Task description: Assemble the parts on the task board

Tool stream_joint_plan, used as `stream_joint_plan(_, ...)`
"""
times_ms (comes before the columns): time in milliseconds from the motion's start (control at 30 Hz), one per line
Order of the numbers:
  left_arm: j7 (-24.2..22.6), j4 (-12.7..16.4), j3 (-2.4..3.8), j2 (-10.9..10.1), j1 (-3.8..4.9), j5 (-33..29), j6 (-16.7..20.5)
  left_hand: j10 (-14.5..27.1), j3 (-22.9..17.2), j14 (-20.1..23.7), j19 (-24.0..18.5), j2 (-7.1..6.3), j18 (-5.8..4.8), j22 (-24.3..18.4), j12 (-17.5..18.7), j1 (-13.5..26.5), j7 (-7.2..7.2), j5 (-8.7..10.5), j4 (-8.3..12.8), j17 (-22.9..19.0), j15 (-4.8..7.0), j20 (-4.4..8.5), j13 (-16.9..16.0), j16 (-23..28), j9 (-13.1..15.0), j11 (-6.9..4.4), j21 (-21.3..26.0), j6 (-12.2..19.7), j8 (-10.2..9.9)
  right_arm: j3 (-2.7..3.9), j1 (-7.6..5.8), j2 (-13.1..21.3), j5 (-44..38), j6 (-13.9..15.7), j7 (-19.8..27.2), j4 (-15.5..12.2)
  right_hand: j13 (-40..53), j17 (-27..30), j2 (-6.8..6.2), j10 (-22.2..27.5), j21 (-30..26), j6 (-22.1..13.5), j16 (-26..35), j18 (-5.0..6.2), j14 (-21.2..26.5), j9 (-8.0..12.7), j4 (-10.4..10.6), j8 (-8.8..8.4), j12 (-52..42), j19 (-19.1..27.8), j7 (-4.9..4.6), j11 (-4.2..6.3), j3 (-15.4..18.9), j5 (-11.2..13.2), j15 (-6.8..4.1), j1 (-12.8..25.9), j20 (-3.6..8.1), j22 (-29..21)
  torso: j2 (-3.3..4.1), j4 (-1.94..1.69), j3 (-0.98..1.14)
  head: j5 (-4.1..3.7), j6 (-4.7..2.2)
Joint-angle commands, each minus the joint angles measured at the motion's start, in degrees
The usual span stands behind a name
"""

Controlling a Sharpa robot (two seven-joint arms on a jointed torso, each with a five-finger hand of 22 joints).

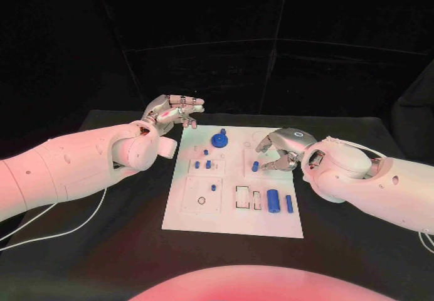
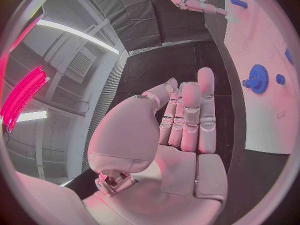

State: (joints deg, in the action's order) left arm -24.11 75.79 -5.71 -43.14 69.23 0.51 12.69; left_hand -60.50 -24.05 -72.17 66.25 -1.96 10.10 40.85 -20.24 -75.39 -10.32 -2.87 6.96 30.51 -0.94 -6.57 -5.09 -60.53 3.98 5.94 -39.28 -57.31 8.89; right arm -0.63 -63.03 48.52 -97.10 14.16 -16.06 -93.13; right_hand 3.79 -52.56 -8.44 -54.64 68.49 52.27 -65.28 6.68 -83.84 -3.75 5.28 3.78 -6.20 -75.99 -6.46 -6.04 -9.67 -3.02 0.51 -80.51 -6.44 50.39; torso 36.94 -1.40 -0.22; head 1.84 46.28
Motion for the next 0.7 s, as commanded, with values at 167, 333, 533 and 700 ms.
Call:
stream_joint_plan(167, -0.18, -0.05, 0.03, 0.06, 0.09, -0.17, -0.73, 0.28, 0.4, 0.41, -0.33, 0.03, 0.35, -0.06, -0.2, 0.46, -0.18, -0.15, -0.09, -0.05, -0.08, -0.18, -0.06, 0.36, 0.02, 0.05, 0.35, 0.4, 0.3, 0.06, -0.18, -1.04, 0.37, -4.56, -0.95, 0.81, 0.2, 0.27, 1.16, -1.27, -0.15, 1.02, -0.32, 0.47, -0.48, -0.22, 0.15, 0.2, -1.73, -0.55, -0.27, 0.35, 0.33, 0.01, -0.04, -1.72, 0.0, -0.02, 0.09, -0.02, 0.03, 0.16, 0.16)
stream_joint_plan(333, -0.17, -0.09, 0.02, 0.06, 0.09, -0.17, -0.73, 0.28, 0.4, 0.41, -0.33, 0.03, 0.35, -0.06, -0.2, 0.46, -0.18, -0.15, -0.09, -0.05, -0.08, -0.18, -0.06, 0.36, 0.02, 0.05, 0.35, 0.4, 0.3, 0.05, -0.19, -1.9, 0.85, -5.47, -0.41, 1.17, 0.35, 0.27, 2.31, -3.9, -0.02, 2.08, -0.49, 0.44, -0.53, -0.27, 0.02, 0.36, -3.32, -0.75, -0.51, 0.74, -0.06, 0.02, -0.29, -2.39, 0.16, 0.21, -0.01, -0.05, -0.1, 0.03, 0.25)
stream_joint_plan(533, -0.17, -0.11, 0.02, 0.09, 0.09, -0.17, -0.74, 0.28, 0.4, 0.41, -0.33, 0.03, 0.35, -0.06, -0.2, 0.46, -0.18, -0.15, -0.09, -0.05, -0.08, -0.18, -0.06, 0.36, 0.02, 0.05, 0.35, 0.4, 0.3, 0.04, -0.18, -2.73, 1.36, -5.93, 0.64, 1.26, 0.22, -0.11, 3.05, -5.79, 0.26, 2.81, -0.91, 0.36, -0.68, -0.27, -0.15, 0.42, -4.05, -1.01, -0.78, 1.08, -0.57, 0.02, -0.56, -2.91, 0.36, 0.66, 0.04, -0.04, -0.03, 0.13, 0.4)
stream_joint_plan(700, -0.16, -0.14, 0.02, 0.1, 0.09, -0.17, -0.75, 0.28, 0.4, 0.41, -0.33, 0.03, 0.35, -0.06, -0.2, 0.46, -0.18, -0.15, -0.09, -0.05, -0.08, -0.18, -0.06, 0.36, 0.02, 0.05, 0.35, 0.4, 0.3, 0.03, -0.17, -3.28, 1.76, -6.9, 1.25, 1.61, -0.23, -1.02, 3.96, -8.88, 0.98, 4.34, -1.87, 0.15, -0.99, -0.27, -0.44, 0.53, -4.27, -1.62, -1.07, 1.77, -2.43, 0.04, -1.1, -3.98, 0.87, 1.81, 0.02, 0.01, -0.01, 0.11, 0.47)
